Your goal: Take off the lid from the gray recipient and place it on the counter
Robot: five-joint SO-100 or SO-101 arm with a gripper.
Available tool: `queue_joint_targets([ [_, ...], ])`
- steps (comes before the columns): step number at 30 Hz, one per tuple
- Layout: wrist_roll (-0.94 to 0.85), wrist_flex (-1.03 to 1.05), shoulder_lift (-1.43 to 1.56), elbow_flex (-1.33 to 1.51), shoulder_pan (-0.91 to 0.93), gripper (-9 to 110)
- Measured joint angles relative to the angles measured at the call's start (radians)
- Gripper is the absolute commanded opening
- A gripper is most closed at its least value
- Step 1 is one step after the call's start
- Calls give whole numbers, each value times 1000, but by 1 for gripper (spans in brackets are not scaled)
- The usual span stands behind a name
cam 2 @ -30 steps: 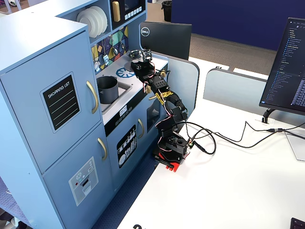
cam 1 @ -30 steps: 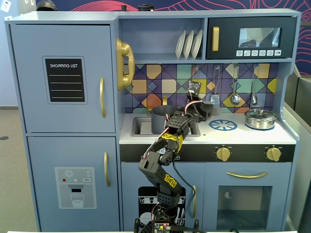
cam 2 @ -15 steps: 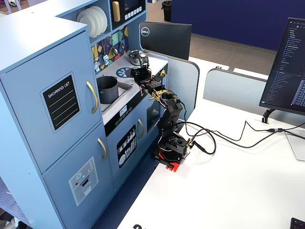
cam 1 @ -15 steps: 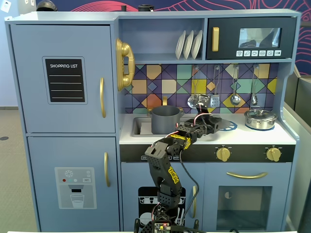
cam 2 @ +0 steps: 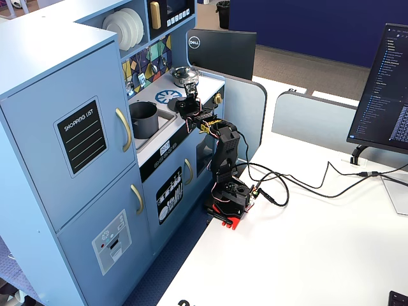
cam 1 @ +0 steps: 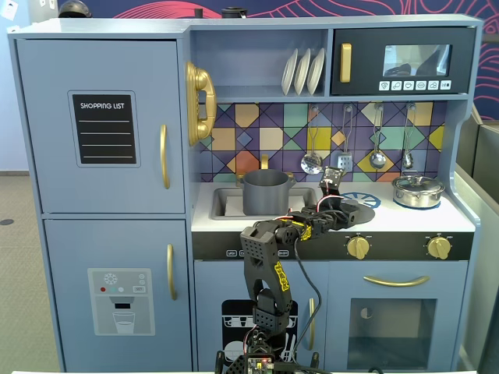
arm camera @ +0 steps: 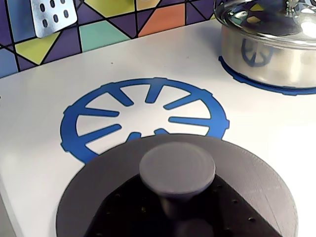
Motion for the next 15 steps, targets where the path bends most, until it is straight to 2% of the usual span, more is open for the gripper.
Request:
queue_joint_targets([
  [3, 8, -34, 2, 28, 3, 26],
  [6, 3, -46, 6, 37, 14, 34],
  [15, -3, 20, 149, 55, 32, 33],
])
